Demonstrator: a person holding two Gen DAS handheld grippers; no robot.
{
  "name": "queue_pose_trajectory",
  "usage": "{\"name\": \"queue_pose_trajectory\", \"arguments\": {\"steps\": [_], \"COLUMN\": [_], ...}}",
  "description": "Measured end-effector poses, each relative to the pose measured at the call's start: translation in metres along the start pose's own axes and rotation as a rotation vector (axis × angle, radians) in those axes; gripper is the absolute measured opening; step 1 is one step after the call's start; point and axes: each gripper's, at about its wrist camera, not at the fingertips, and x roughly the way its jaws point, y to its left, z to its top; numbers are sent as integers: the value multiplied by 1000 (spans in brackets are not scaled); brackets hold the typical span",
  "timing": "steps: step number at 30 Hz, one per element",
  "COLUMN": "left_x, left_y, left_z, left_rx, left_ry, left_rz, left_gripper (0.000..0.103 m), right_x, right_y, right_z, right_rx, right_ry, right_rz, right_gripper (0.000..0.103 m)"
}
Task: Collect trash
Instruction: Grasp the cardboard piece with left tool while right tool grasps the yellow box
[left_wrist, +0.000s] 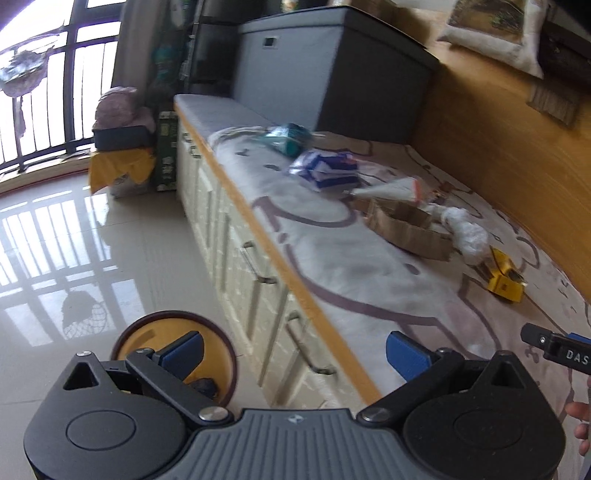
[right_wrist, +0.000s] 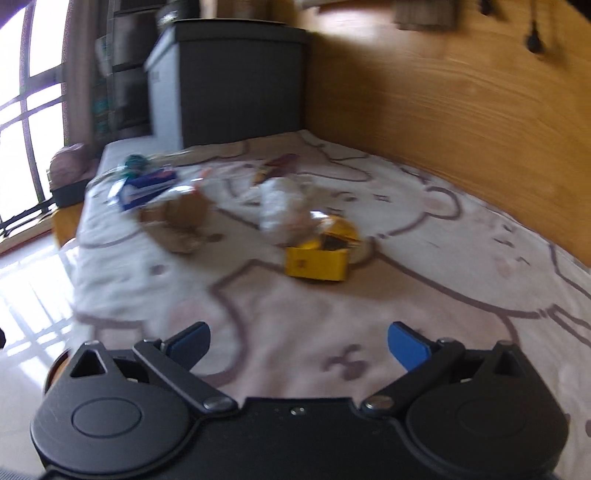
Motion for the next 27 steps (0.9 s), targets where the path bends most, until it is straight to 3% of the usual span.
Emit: {"name": "queue_pose_trajectory", "arguments": {"steps": [9,16,23,27], "left_x": [41,78,116,139], "left_y": [-64,-91,-98,-105], "left_z": [31,59,87,98], "left_rx": [31,-8,-175,-205], "left_ry": [-60,-61,-24,14], "left_rz": [-93,-228,-240,-174], "left_gripper": [103,103,103,103], "right_x": [32,52,73,83], "right_y": [-41,-52,-61,-63], "right_z": [10,23,32,34], "right_rx": [118,188,290,328], "right_ry": [2,-2,7,23], "right_rz": [-5,21,82,75], "right_gripper": [103,103,103,103]}}
